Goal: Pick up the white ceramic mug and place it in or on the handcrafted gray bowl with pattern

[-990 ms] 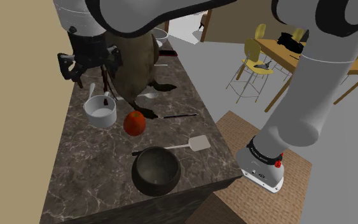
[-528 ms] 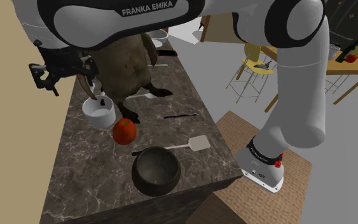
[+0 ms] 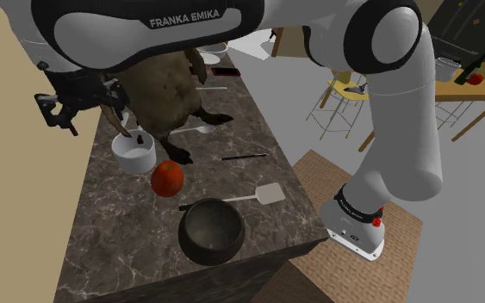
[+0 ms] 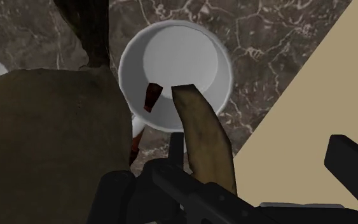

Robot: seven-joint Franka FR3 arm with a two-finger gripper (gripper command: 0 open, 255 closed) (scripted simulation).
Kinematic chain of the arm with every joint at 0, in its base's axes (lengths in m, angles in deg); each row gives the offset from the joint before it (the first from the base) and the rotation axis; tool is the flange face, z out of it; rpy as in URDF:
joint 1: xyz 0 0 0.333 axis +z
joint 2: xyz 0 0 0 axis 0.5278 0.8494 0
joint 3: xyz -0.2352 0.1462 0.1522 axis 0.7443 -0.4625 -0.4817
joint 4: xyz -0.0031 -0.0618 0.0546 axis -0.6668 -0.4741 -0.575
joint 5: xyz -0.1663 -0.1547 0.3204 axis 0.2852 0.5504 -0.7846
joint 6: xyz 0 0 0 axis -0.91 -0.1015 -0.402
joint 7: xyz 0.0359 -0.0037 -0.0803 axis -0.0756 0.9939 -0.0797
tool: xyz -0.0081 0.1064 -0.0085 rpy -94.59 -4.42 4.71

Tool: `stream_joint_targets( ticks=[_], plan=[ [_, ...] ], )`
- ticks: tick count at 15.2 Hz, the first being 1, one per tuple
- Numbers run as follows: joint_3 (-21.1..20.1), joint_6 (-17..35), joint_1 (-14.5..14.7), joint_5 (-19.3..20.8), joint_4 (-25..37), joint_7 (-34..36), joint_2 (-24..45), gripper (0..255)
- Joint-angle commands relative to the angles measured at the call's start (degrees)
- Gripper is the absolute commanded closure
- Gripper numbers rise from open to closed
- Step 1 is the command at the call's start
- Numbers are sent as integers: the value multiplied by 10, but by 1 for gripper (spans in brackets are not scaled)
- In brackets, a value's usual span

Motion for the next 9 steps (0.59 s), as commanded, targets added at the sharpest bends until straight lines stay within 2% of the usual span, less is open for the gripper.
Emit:
stream_joint_targets(
  ticks=[1,3,9],
  plan=[
    [4,-34,6,-16,37,-18,63,0],
    [0,-58,11,-15,62,-28,93,0],
    [-42,-23,-26,22,17,-6,108,0]
  ],
)
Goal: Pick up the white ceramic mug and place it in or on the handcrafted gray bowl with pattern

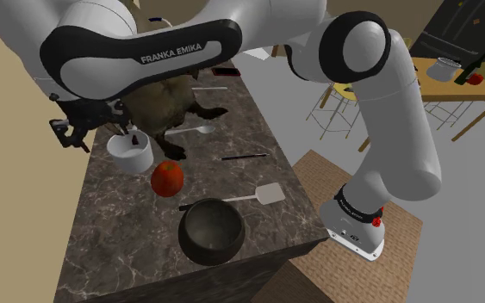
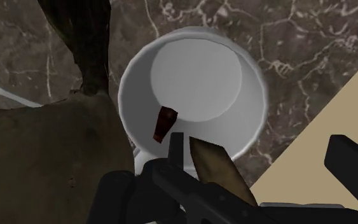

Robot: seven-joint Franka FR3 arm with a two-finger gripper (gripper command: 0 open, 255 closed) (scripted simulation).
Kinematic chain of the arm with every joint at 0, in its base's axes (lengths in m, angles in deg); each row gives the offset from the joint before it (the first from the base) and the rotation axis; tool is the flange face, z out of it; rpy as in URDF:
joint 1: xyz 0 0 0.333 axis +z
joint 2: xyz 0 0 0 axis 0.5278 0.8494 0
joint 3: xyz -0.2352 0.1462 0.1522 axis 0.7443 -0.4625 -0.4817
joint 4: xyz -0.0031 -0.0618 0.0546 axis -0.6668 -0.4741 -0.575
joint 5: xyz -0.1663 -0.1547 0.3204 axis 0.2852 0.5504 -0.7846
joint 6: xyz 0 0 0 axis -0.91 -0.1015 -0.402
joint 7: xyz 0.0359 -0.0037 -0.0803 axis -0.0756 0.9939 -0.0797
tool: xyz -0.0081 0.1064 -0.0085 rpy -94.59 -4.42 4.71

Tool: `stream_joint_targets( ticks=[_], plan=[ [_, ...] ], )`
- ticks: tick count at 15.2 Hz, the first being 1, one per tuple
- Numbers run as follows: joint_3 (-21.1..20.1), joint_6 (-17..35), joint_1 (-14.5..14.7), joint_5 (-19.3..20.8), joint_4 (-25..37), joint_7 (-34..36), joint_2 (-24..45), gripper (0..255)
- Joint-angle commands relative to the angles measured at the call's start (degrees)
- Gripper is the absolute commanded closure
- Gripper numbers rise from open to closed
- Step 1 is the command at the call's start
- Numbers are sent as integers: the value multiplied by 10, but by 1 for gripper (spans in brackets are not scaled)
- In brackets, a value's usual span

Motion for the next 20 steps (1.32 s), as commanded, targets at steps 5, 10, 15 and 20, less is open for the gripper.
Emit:
stream_joint_targets(
  ticks=[5,10,15,20],
  plan=[
    [-16,12,-24,-25,-25,6,36,0],
    [-17,11,-23,-25,-24,7,36,255],
    [-16,9,-21,-25,-19,6,38,255],
    [-18,6,-24,-27,-21,5,33,255]
  ],
)
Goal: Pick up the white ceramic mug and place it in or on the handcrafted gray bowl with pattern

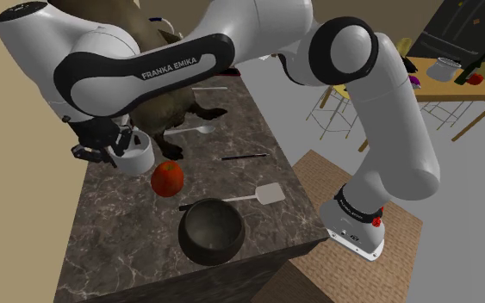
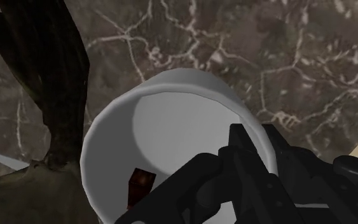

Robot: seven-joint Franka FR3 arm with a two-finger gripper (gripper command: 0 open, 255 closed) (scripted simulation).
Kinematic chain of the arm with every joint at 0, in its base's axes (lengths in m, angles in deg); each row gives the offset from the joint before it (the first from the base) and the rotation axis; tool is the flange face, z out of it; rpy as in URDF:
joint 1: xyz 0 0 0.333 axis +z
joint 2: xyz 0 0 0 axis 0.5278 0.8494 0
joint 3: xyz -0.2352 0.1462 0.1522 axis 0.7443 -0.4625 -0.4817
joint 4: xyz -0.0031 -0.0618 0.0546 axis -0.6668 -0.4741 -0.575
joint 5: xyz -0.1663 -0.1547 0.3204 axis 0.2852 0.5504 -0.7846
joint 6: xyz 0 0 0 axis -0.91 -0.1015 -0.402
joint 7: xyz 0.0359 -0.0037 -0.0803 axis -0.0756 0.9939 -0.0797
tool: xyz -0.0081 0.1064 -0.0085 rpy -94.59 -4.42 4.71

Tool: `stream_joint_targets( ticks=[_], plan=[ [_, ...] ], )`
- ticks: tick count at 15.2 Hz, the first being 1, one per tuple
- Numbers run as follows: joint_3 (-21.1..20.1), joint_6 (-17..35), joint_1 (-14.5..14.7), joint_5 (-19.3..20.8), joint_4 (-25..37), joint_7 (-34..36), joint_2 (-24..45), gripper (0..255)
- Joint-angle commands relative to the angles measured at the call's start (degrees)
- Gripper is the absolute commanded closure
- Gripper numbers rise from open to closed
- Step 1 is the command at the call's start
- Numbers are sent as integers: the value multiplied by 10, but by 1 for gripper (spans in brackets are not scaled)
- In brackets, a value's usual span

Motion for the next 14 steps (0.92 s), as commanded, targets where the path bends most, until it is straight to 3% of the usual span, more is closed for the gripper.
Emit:
stream_joint_targets(
  ticks=[1,14],
  plan=[
    [2,-11,-1,0,8,-2,-3,255],
    [-4,-95,17,-14,84,-22,-21,255]
  ],
)
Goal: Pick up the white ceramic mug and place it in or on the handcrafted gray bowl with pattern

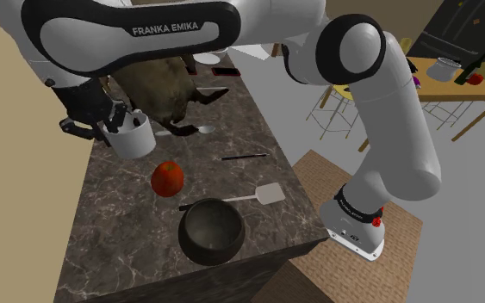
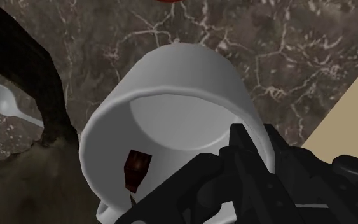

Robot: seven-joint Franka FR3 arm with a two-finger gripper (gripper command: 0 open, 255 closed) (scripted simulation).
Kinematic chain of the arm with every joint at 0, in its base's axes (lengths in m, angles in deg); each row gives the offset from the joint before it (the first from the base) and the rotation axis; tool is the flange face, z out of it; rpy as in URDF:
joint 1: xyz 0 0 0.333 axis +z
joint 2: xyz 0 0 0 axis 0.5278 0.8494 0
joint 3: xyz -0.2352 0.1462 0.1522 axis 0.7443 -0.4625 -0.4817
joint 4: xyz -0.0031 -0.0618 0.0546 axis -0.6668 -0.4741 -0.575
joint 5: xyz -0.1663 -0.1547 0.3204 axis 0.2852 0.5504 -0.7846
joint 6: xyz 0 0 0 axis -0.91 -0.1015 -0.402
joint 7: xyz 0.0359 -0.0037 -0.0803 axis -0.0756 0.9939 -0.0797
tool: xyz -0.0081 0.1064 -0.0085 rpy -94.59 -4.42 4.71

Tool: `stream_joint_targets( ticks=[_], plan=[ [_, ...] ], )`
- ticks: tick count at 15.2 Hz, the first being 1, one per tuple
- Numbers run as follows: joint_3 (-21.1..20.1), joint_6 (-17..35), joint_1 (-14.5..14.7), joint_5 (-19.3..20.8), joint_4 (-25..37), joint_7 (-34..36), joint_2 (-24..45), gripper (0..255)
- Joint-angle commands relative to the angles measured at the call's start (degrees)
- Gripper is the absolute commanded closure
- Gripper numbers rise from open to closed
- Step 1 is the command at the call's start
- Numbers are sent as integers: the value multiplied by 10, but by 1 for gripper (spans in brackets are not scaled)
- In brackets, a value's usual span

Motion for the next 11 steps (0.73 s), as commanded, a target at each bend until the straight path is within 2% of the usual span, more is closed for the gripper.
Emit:
stream_joint_targets(
  ticks=[1,11],
  plan=[
    [-1,-11,1,-2,7,-2,-6,255],
    [5,-96,38,0,117,-23,6,255]
  ],
)
